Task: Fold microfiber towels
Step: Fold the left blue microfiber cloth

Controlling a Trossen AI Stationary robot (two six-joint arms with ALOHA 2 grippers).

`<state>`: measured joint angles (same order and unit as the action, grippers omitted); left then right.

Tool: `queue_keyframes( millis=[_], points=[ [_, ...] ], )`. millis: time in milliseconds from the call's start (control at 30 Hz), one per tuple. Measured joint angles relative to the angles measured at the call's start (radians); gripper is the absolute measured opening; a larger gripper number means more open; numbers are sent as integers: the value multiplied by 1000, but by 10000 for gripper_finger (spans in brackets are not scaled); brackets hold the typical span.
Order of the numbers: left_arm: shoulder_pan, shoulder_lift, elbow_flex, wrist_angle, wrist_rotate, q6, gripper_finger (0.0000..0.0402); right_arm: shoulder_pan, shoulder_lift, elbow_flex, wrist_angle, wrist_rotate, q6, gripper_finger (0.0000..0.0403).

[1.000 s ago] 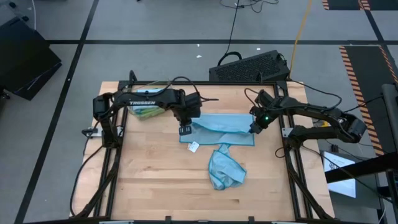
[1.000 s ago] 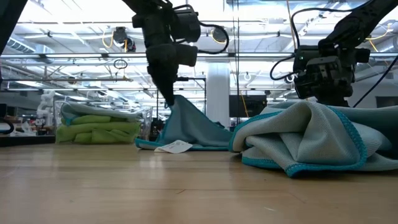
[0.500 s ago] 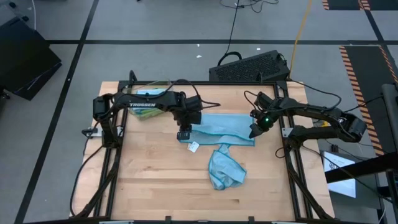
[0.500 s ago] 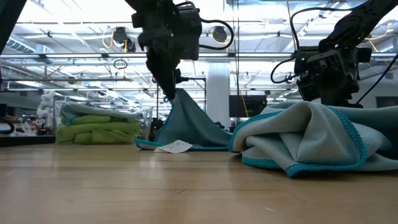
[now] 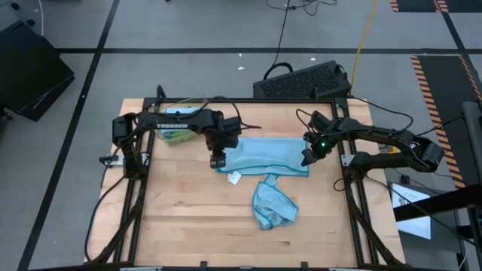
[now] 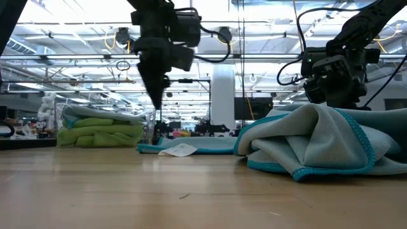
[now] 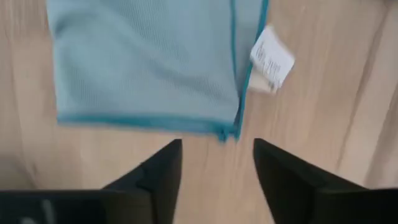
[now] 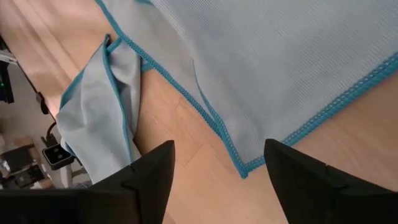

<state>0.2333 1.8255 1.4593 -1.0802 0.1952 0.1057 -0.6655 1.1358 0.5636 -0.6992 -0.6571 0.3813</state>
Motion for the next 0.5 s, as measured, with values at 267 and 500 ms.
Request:
queue_keyframes(
  millis=[267,500],
  points=[
    [82,-9,1,-24,14,-242,225,0,0,0,10,0,0,238],
    [128,-9,1,215,47,-382,185,0,0,1,102,35,155,238]
  ],
)
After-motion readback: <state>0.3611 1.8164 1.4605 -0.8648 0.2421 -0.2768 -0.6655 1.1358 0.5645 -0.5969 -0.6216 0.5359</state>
